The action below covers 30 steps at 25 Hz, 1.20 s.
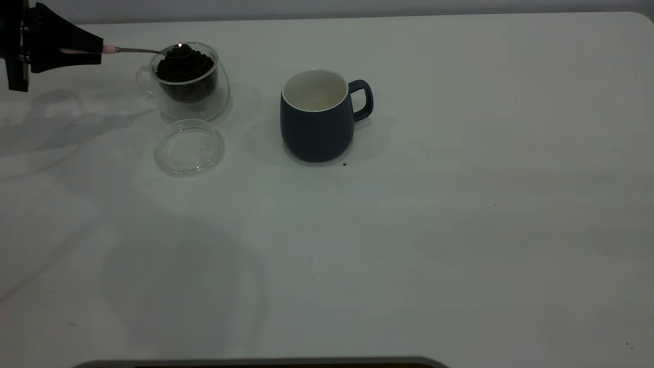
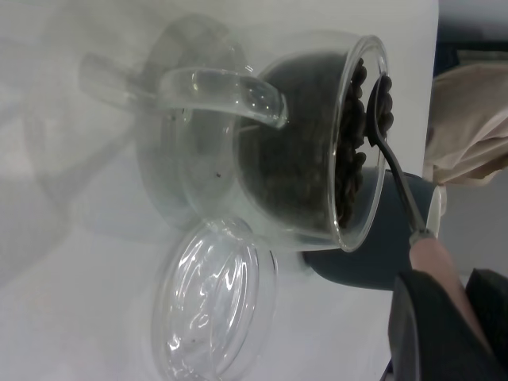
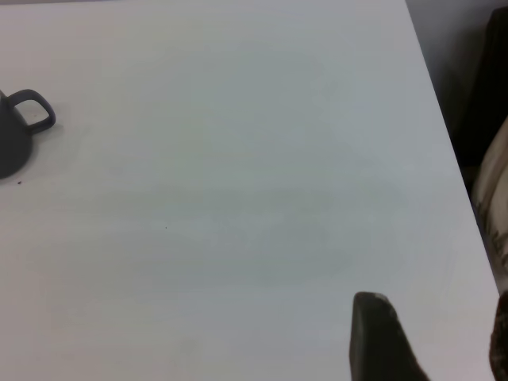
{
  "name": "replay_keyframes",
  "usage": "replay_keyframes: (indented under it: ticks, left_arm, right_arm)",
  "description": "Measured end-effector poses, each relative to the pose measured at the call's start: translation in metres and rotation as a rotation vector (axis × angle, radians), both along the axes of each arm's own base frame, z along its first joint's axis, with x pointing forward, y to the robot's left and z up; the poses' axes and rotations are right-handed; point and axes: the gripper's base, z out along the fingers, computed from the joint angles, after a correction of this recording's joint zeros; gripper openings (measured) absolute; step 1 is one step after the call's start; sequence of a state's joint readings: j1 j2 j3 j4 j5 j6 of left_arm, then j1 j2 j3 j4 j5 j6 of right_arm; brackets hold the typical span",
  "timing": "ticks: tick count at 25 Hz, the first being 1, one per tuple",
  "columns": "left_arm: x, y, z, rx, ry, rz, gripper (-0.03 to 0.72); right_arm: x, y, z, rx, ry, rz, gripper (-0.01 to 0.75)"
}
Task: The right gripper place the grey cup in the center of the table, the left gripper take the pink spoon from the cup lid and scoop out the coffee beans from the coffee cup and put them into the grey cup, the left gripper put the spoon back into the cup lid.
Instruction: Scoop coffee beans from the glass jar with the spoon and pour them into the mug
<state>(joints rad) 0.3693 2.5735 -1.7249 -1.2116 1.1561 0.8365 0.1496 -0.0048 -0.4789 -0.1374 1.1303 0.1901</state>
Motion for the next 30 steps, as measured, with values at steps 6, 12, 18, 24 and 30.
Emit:
replay_keyframes:
  ticks: [6, 12, 18, 24, 30]
  left_arm:
    - [0.003, 0.001, 0.02, 0.016, -0.039, -0.003, 0.126]
    - [0.003, -0.006, 0.022, 0.019, -0.024, -0.021, 0.126]
    - [0.007, -0.031, 0.022, 0.017, -0.019, -0.074, 0.126]
    - [0.01, -0.065, 0.022, 0.016, -0.019, -0.148, 0.126]
    - [0.01, -0.093, 0.022, 0.014, -0.02, -0.205, 0.126]
  right_arm:
    - [0.0, 0.0, 0.0, -0.001, 0.0, 0.001, 0.372]
    - [0.0, 0.0, 0.0, 0.0, 0.0, 0.0, 0.372]
    - [0.0, 0.0, 0.0, 0.0, 0.0, 0.0, 0.372]
    - [0.0, 0.0, 0.0, 0.0, 0.0, 0.0, 0.372]
    - [0.0, 0.0, 0.0, 0.0, 0.0, 0.0, 0.372]
